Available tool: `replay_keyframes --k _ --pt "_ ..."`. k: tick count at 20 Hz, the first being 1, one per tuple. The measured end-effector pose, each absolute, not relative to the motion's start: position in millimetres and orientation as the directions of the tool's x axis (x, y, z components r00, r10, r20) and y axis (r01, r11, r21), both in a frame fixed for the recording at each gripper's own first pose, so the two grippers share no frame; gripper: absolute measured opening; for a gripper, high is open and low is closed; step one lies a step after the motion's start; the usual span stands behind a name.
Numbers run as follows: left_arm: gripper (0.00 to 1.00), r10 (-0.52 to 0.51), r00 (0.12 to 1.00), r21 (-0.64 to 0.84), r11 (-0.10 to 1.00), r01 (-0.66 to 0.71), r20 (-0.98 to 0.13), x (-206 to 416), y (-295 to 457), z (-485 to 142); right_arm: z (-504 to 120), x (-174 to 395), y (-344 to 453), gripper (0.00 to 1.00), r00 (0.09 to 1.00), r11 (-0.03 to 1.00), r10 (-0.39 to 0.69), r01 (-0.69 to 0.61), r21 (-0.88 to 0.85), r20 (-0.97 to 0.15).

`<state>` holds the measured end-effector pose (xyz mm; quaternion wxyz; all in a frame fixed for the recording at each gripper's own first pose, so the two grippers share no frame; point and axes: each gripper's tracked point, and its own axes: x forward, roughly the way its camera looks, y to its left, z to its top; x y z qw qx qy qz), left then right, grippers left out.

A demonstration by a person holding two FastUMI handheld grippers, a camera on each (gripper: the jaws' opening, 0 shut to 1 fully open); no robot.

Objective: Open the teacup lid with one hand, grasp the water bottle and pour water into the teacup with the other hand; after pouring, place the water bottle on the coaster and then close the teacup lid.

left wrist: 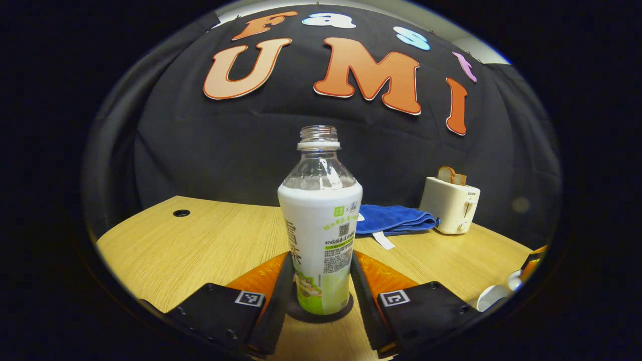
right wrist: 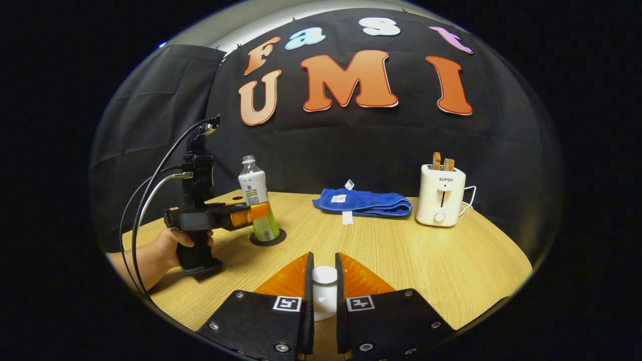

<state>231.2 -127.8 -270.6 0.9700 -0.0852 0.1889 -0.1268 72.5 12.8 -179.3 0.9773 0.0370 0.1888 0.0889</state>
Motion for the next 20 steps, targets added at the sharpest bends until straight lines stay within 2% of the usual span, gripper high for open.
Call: replay_keyframes --k 2,5,6,11,15,20 --pt "0.7 -0.263 0.893 -0.196 0.959 0.203 -0.364 231 -127 -275 -184 74 17 0.18 0.91 0.98 0.192 -0.163 0.111 -0.368" --pt "0.96 -0.258 0.878 -0.195 0.962 0.193 -0.402 219 -125 -281 -191 78 20 0.18 0.909 0.981 0.189 -0.159 0.111 -0.37" --pt "0.99 -0.253 0.876 -0.193 0.963 0.188 -0.411 215 -125 -284 -194 79 21 0.18 0.909 0.982 0.185 -0.154 0.113 -0.374" --pt "0.97 -0.243 0.893 -0.147 0.968 0.201 -0.379 195 -124 -266 -205 85 27 0.18 0.915 0.985 0.172 -0.147 0.094 -0.365" --pt "0.98 -0.247 0.909 -0.167 0.965 0.201 -0.335 183 -122 -244 -209 86 34 0.18 0.921 0.984 0.173 -0.149 0.094 -0.349" --pt "0.98 -0.235 0.928 -0.173 0.966 0.191 -0.289 166 -113 -214 -207 84 34 0.28 0.929 0.99 0.143 -0.137 0.042 -0.342"
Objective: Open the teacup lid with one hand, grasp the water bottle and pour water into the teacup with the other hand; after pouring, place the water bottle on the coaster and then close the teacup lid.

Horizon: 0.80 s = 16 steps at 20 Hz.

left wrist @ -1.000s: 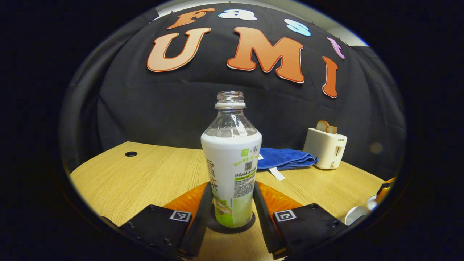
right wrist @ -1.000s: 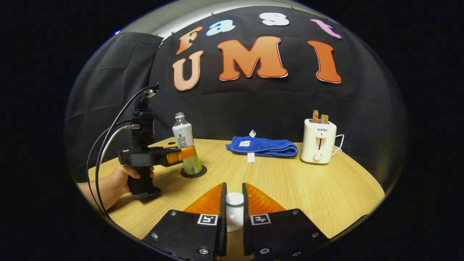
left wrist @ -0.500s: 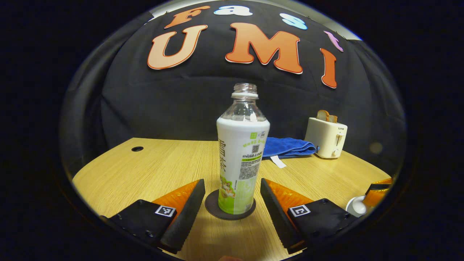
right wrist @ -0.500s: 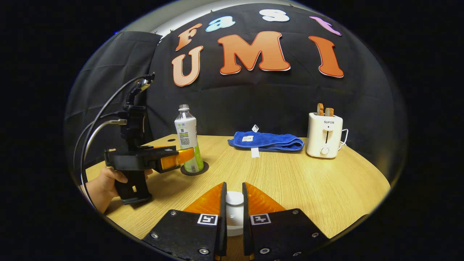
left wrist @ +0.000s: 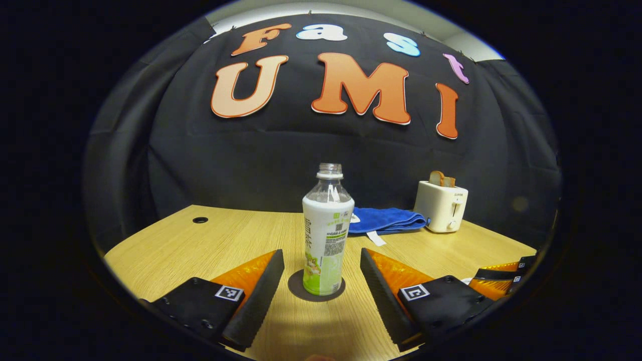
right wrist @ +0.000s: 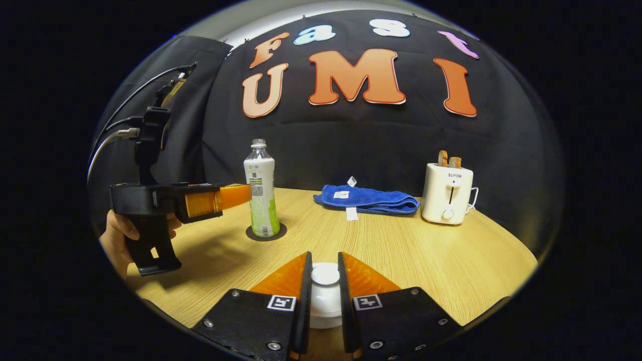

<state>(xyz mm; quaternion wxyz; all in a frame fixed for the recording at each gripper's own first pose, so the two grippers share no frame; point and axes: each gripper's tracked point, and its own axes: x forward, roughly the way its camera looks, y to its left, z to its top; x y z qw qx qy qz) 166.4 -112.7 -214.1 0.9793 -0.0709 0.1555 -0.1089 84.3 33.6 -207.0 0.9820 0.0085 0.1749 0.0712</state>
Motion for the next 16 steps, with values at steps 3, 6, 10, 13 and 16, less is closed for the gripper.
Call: replay_keyframes --k 3,6,10,13,16 --pt "0.98 -0.234 0.941 -0.169 0.966 0.196 -0.243 154 -107 -186 -187 80 32 0.41 0.943 0.99 0.139 -0.126 0.061 -0.302" --pt "0.97 -0.225 0.956 -0.148 0.969 0.199 -0.19 140 -103 -152 -161 77 25 0.53 0.962 0.992 0.12 -0.107 0.068 -0.245" --pt "0.96 -0.176 0.972 -0.126 0.98 0.157 -0.159 126 -87 -116 -127 71 8 0.64 0.976 0.997 0.075 -0.07 0.029 -0.205" --pt "0.97 -0.179 0.971 -0.152 0.976 0.156 -0.158 113 -83 -99 -103 65 -7 0.81 0.98 0.999 0.033 -0.035 -0.006 -0.195" --pt "0.97 -0.169 0.976 -0.135 0.979 0.151 -0.136 104 -73 -79 -70 57 -18 0.85 0.99 1.0 -0.004 0.001 -0.022 -0.14"
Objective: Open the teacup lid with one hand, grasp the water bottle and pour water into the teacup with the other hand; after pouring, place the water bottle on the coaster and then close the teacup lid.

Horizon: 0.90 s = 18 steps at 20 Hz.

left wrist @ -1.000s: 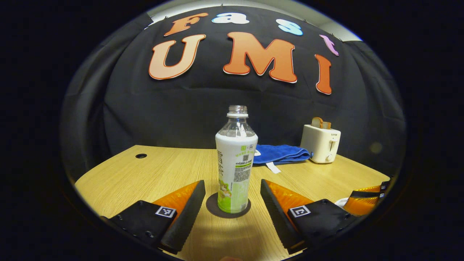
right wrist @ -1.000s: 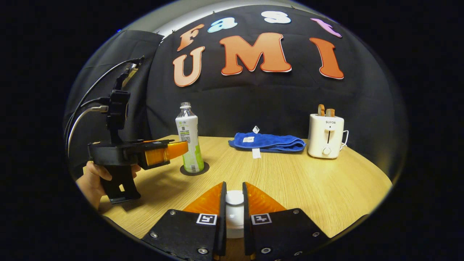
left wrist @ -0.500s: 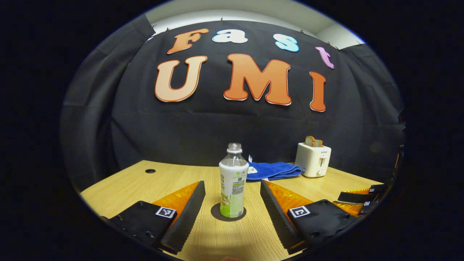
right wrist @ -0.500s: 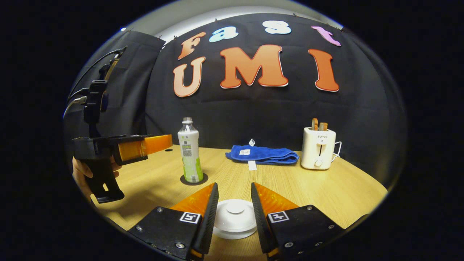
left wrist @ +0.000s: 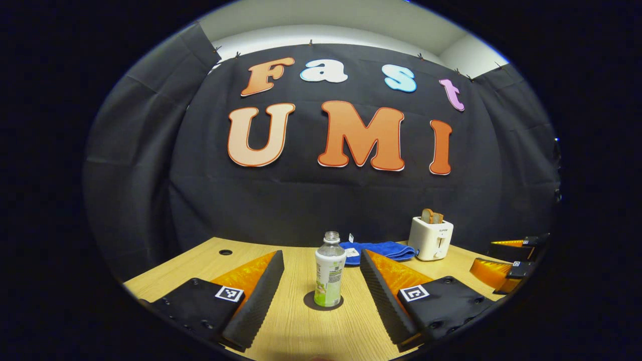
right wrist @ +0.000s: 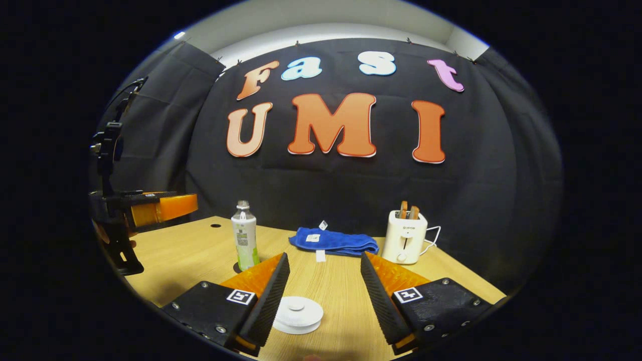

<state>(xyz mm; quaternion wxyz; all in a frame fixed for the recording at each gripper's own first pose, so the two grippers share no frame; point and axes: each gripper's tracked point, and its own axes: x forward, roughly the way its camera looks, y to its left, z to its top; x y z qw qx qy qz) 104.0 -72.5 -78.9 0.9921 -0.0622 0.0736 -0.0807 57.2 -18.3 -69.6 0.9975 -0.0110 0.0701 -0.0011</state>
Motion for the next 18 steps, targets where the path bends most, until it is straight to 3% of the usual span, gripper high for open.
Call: replay_keyframes --k 10,13,18 --pt "0.97 -0.105 0.994 -0.108 0.989 0.101 -0.036 68 -29 -5 11 38 -40 0.87 0.996 0.994 -0.081 0.079 -0.077 -0.026" --pt "0.96 -0.097 0.995 -0.057 0.994 0.097 0.003 58 -26 11 22 37 -31 0.92 0.997 0.995 -0.071 0.071 -0.063 -0.001" --pt "0.96 -0.093 0.994 -0.023 0.995 0.094 0.049 48 -29 26 30 34 -11 0.89 0.999 0.997 -0.031 0.032 -0.074 0.024"
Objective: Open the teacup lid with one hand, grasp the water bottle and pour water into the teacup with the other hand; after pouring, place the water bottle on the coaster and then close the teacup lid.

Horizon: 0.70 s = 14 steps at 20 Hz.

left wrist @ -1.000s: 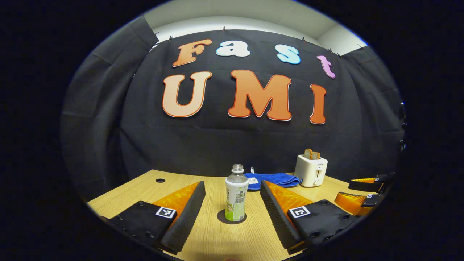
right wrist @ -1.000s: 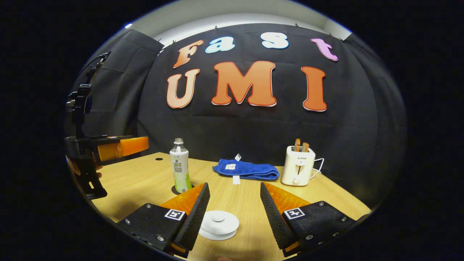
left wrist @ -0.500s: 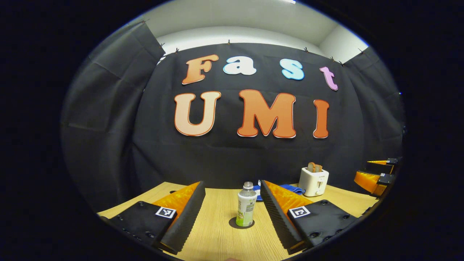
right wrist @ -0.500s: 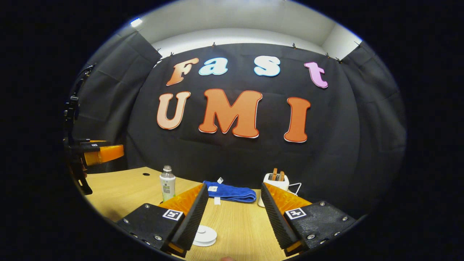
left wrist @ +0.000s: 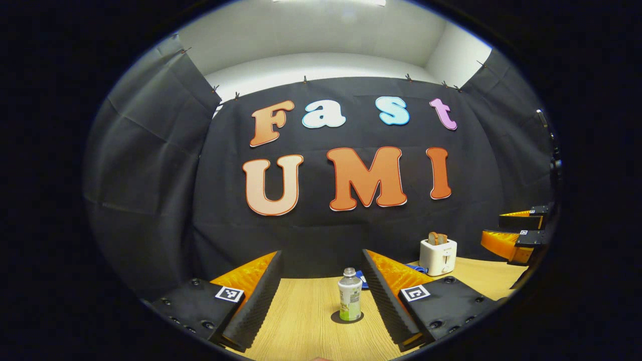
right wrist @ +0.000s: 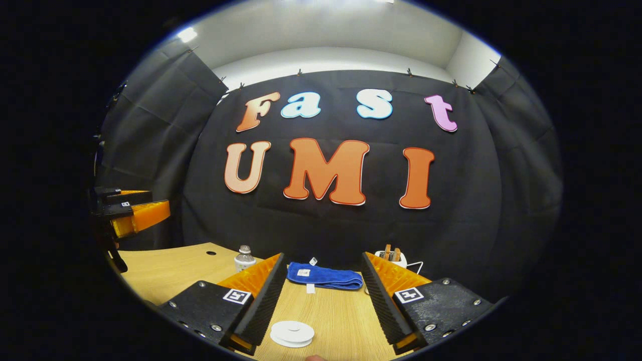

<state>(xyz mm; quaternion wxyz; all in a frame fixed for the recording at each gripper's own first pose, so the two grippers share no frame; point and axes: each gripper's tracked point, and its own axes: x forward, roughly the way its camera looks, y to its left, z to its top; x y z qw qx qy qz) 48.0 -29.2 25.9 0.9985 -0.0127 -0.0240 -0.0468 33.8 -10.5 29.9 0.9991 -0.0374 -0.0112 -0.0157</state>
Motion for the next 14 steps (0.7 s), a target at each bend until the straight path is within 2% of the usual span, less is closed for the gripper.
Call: replay_keyframes --k 7,14 --pt "0.96 -0.085 0.995 -0.037 0.996 0.087 0.046 46 -27 18 29 31 6 0.91 1.0 0.995 0.005 -0.002 -0.104 0.024" --pt "0.96 -0.048 0.998 -0.039 0.998 0.05 0.046 45 -12 18 29 32 -1 0.91 1.0 0.997 -0.017 0.019 -0.081 0.02"
